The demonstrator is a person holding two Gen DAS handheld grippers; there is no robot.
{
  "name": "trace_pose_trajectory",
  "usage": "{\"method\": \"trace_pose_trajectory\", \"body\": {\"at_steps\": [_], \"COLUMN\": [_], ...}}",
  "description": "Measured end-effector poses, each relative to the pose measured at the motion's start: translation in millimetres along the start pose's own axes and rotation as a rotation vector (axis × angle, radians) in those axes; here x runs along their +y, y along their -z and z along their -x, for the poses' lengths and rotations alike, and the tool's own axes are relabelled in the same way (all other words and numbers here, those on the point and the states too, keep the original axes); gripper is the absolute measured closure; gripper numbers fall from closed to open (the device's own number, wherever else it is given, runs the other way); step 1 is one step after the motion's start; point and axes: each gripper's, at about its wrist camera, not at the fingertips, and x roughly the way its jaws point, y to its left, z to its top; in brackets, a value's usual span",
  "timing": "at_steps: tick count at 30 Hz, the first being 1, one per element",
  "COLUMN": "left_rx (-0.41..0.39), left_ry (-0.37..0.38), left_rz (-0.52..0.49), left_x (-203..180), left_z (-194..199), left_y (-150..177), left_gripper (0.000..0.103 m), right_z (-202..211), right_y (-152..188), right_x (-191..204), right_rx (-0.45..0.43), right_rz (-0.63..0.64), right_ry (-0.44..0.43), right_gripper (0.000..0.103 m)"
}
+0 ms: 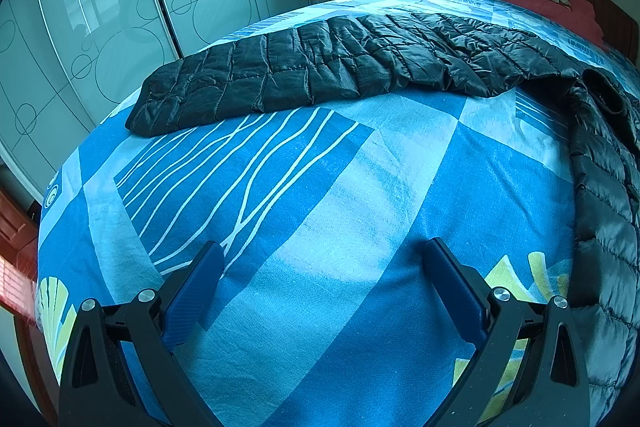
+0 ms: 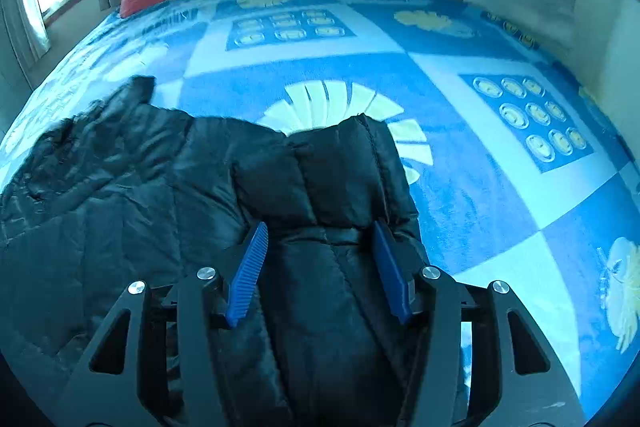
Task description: Fold large clothes
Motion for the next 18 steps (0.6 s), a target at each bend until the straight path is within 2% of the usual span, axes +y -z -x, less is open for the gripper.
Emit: {"method": "trace_pose_trajectory", "body": {"at_steps": [2,7,8,15,18], "left_rx": [-0.001,-0.001,-0.001,-0.001,-0.001], "left_ry": [-0.002,-0.003,-0.003,-0.002,-0.003], "left_rz": [-0.001,-0.002,-0.002,-0.002,-0.002], "left_x": [0,0,0,1,0], "left_z": [0,0,0,-1,0], "left_y": [0,0,0,0,0], "left_gripper": [0.004,0.004,0.004,0.004,0.004], "right_z": [31,82,86,61,53], "right_y": [15,55,63,91,100], "right_x": [3,35,41,54,61], "right_rx": [-0.048,-0.093,-0.095,-0.003,-0.006], "right_rz": [-0.013,0.056,0.062,0.064,0.095], "right_ry": [-0.053,-0.159,-0.162,-0.118,-0.099], "right_gripper": [0.049,0.032,0.032,0.031,0.024]}}
